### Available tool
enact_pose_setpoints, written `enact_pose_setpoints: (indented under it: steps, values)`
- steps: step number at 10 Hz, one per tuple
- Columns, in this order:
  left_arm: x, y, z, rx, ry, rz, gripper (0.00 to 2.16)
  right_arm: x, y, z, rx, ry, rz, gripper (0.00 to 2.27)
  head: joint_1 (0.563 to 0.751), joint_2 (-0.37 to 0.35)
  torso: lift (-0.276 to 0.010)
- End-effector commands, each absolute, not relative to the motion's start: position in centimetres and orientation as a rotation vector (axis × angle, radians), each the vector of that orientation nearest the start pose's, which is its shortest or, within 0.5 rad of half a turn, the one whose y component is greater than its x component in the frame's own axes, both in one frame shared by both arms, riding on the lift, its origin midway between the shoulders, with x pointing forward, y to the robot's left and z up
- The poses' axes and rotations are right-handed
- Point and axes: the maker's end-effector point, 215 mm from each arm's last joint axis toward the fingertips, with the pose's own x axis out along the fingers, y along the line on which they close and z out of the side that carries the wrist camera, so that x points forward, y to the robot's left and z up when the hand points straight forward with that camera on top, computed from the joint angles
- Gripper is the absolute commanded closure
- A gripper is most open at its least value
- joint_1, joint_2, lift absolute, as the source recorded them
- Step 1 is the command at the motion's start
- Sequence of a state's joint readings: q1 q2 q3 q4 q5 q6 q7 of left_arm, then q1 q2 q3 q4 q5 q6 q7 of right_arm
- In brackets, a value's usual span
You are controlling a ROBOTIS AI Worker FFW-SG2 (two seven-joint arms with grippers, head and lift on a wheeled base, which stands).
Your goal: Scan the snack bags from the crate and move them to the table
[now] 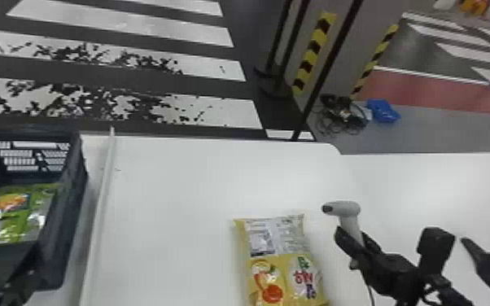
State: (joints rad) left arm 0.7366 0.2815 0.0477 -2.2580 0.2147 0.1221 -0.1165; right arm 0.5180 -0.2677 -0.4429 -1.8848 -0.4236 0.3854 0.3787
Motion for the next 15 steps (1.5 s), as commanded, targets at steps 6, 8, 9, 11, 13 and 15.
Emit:
enact_pose_setpoints:
  steps: [6,8,9,11,13,15]
  values:
    - [37.8,22.2,-35.1,0.032,0.176,-0.258,0.08,36.1,-37.0,-42.2,0.195,0.442,0.083,2.24,0.695,-0.254,-0.095]
    - [37.8,22.2,-34.8,0.031,0.167,-0.260,0.08,35.9,-34.4,-43.3,0.195,0.497,0.110,2.24,0.695,-0.232,-0.095]
    - [37.8,22.1,-34.7,0.032,0.164,-0.261,0.08,36.2,-32.9,-43.9,0.182,0.514,0.126,2.24,0.695,-0.213,-0.095]
    - [37.8,22.2,-34.7,0.039,0.165,-0.269,0.08,37.4,-31.1,-44.5,0.143,0.526,0.144,2.25,0.695,-0.167,-0.095]
    - [37.8,22.3,-34.9,0.040,0.170,-0.267,0.08,39.0,-30.8,-45.2,0.132,0.532,0.141,2.24,0.695,-0.141,-0.095]
    - [37.8,22.5,-34.9,0.042,0.170,-0.262,0.08,39.6,-30.5,-46.4,0.131,0.551,0.143,2.25,0.695,-0.126,-0.095]
